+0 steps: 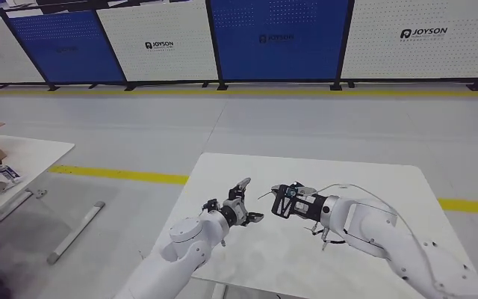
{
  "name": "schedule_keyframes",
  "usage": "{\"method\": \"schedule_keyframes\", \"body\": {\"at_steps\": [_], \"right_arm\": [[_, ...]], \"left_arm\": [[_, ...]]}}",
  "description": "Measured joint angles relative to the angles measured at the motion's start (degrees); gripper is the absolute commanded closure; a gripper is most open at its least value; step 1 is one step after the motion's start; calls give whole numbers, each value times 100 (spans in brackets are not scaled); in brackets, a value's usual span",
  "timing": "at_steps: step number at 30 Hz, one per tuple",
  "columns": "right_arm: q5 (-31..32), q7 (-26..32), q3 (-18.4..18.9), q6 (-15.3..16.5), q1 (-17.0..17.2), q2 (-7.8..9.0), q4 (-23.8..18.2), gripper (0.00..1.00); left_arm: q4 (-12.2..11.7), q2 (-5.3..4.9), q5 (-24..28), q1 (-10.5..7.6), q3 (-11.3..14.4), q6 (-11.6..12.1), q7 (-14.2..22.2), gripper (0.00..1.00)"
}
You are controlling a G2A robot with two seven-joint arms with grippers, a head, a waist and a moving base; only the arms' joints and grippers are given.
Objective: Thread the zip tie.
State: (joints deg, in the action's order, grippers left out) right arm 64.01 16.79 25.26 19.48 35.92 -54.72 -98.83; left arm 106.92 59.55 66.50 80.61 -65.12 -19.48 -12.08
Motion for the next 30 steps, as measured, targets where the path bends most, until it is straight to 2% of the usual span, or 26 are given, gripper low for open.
{"method": "schedule_keyframes", "body": {"at_steps": [4,14,19,24,30], "right_arm": [[0,0,0,0,0,0,0,100],[0,0,0,0,0,0,0,100],[0,0,0,0,0,0,0,100],[0,0,0,0,0,0,0,100],[0,0,0,0,0,0,0,100]], "left_arm": [[-3,43,470,-227,76,0,-392,0],[-5,43,464,-225,76,2,-392,0],[-9,90,528,-265,129,145,-346,0],[-45,142,754,-313,167,262,-782,0],[-41,145,711,-294,176,285,-628,0]]}}
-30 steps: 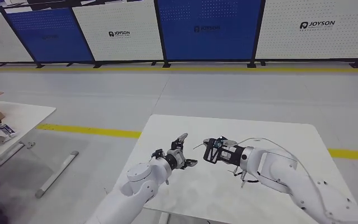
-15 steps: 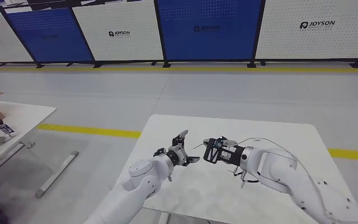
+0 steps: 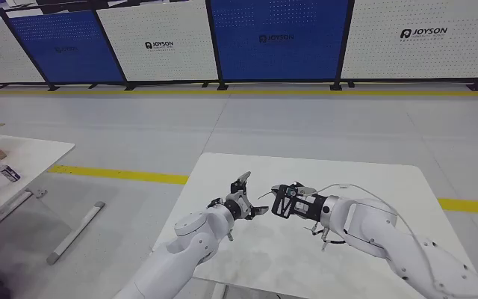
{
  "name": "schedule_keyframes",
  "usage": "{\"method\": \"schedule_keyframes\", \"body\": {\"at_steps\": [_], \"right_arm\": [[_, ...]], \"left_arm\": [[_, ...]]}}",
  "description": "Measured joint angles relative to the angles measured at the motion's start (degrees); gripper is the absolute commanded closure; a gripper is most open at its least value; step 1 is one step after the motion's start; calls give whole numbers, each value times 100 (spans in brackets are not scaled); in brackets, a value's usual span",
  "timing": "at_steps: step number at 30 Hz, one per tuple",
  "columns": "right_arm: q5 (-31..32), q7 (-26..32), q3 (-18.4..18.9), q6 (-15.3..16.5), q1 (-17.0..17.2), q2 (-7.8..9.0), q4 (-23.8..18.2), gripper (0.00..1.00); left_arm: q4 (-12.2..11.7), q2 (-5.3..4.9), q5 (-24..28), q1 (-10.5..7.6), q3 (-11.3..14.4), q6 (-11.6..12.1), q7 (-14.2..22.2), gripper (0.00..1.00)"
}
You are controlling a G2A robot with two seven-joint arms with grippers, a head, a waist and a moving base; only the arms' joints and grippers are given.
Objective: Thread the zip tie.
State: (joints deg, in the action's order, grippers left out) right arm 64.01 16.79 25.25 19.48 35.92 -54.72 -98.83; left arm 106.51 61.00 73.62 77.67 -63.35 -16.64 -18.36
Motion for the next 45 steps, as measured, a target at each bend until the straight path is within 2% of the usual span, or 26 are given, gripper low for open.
{"method": "schedule_keyframes", "body": {"at_steps": [3,6,8,9,14,24,26,27,32,34,45], "right_arm": [[0,0,0,0,0,0,0,100],[0,0,0,0,0,0,0,100],[0,0,0,0,0,0,0,100],[0,0,0,0,0,0,0,100],[0,0,0,0,0,0,0,100],[0,0,0,0,0,0,0,100],[0,0,0,0,0,0,0,100],[0,0,0,0,0,0,0,100],[0,0,0,0,0,0,0,100],[0,0,0,0,0,0,0,100],[0,0,0,0,0,0,0,100]], "left_arm": [[38,7,49,57,-13,-54,209,0],[77,15,132,90,-74,-80,275,24],[88,25,252,98,-112,-123,253,50],[94,28,305,97,-133,-148,228,54],[106,38,490,111,-210,-286,177,59],[113,2,579,74,-107,-284,188,62],[126,-16,570,82,-96,-284,216,69],[129,-24,566,85,-91,-284,230,78],[130,-71,581,93,-36,-284,310,89],[127,-94,604,83,-12,-284,325,100],[178,-209,617,66,71,-284,363,100]]}}
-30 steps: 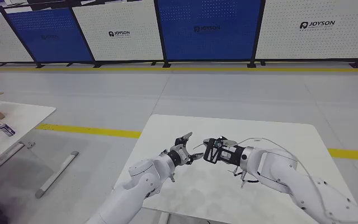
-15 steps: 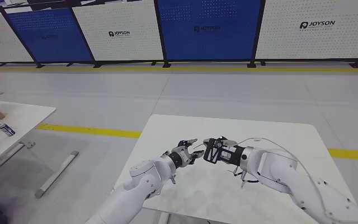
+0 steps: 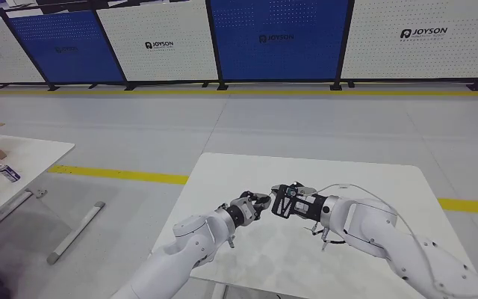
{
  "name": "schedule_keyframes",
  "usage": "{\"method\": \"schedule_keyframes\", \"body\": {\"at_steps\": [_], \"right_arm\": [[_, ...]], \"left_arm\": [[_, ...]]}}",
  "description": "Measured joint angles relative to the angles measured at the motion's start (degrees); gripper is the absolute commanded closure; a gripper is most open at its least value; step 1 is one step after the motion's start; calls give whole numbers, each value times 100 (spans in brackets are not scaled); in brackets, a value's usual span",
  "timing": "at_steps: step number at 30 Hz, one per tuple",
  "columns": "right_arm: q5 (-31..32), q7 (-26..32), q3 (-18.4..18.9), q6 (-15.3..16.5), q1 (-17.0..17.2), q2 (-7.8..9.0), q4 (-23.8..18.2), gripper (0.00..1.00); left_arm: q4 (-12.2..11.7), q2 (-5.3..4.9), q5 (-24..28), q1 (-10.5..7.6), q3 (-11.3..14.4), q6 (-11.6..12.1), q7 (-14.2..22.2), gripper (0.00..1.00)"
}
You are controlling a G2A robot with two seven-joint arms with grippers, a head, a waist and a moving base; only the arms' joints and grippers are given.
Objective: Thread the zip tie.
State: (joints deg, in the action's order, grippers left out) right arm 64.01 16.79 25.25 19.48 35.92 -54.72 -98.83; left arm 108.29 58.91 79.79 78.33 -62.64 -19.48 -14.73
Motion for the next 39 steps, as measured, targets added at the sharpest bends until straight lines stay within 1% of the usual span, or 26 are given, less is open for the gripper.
{"method": "schedule_keyframes", "body": {"at_steps": [2,4,5,6,7,8,13,17,21,24,25,27,28,30,31,34,37,39], "right_arm": [[1,-6,5,-6,11,-1,0,100],[38,-28,56,-25,92,-6,-4,100],[54,-27,91,-18,123,-9,-8,87],[63,-24,128,-8,152,-11,-14,53],[71,-17,175,-1,187,-14,-27,29],[78,-9,204,1,212,-16,-41,0],[103,0,362,1,332,-12,-109,0],[33,-212,596,-45,493,12,-110,0],[-207,-323,905,-253,749,42,-75,0],[-604,-282,1143,-333,951,60,-27,0],[-813,-234,1235,-333,1020,64,11,0],[-1190,-129,1363,-335,1113,62,78,0],[-1542,-62,1444,-318,1174,52,144,0],[-2143,41,1556,-239,1234,31,278,0],[-2547,102,1616,-151,1257,12,389,0],[-3256,315,1673,6,1232,-41,643,0],[-3511,477,1643,-4,1173,-105,800,0],[-3538,487,1642,-26,1158,-122,860,0]], "left_arm": [[12,-16,-6,3,8,0,8,100],[23,-31,-20,2,11,0,17,100],[25,-37,-30,2,12,0,24,100],[26,-43,-38,2,14,0,30,100],[25,-49,-45,1,16,0,34,100],[21,-53,-53,0,21,0,37,100],[-2,-73,-109,-22,59,0,54,100],[-53,-83,-274,-62,113,6,17,100],[-156,-50,-714,-120,236,189,-94,100],[-223,-16,-1213,-146,361,486,-183,100],[-247,-3,-1483,-145,422,642,-221,100],[-291,19,-1886,-136,528,873,-274,100],[-328,36,-2187,-135,603,1049,-329,100],[-400,71,-2624,-130,733,1340,-428,100],[-462,96,-2869,-135,821,1501,-482,100],[-640,157,-3311,-188,993,1710,-560,100],[-820,205,-3730,-252,1104,1818,-612,100],[-911,234,-3952,-270,1149,1917,-665,100]]}}
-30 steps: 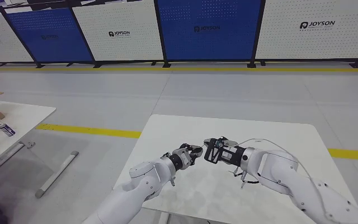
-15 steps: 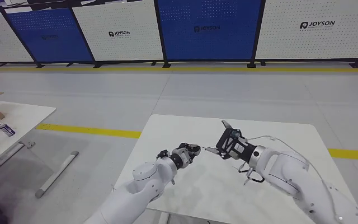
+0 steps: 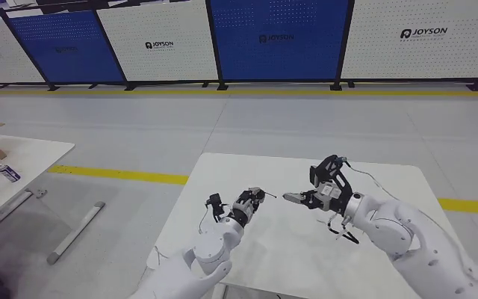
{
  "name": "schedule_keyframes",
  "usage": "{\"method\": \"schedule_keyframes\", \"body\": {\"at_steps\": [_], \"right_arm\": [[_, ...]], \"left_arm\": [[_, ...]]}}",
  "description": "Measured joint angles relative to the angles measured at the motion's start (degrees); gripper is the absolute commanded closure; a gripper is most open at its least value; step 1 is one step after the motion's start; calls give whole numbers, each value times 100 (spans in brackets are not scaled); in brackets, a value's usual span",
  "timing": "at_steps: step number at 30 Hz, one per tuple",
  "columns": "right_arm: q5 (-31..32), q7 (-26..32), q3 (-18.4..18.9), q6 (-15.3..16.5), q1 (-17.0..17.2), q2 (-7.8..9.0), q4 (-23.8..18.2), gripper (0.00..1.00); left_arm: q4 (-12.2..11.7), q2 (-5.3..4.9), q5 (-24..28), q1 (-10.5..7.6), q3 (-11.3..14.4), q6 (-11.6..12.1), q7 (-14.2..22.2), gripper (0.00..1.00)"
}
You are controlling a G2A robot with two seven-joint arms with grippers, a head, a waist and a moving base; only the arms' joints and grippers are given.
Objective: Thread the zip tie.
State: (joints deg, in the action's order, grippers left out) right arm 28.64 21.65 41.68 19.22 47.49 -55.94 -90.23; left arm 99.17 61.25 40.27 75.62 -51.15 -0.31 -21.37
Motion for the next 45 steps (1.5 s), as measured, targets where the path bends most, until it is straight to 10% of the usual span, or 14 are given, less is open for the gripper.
{"method": "schedule_keyframes", "body": {"at_steps": [15,28,34,45], "right_arm": [[-78,-20,40,17,56,-2,47,0],[-3837,2602,-6,26,-513,-292,1480,0],[-4361,3124,-275,26,-759,-650,2183,0],[-4355,3118,-272,26,-758,-645,2166,0]], "left_arm": [[-164,45,-591,28,30,313,-68,100],[-380,156,-2864,271,208,1096,-526,100],[-380,225,-3145,315,224,1081,-623,100],[-384,229,-3141,320,222,1068,-615,100]]}}
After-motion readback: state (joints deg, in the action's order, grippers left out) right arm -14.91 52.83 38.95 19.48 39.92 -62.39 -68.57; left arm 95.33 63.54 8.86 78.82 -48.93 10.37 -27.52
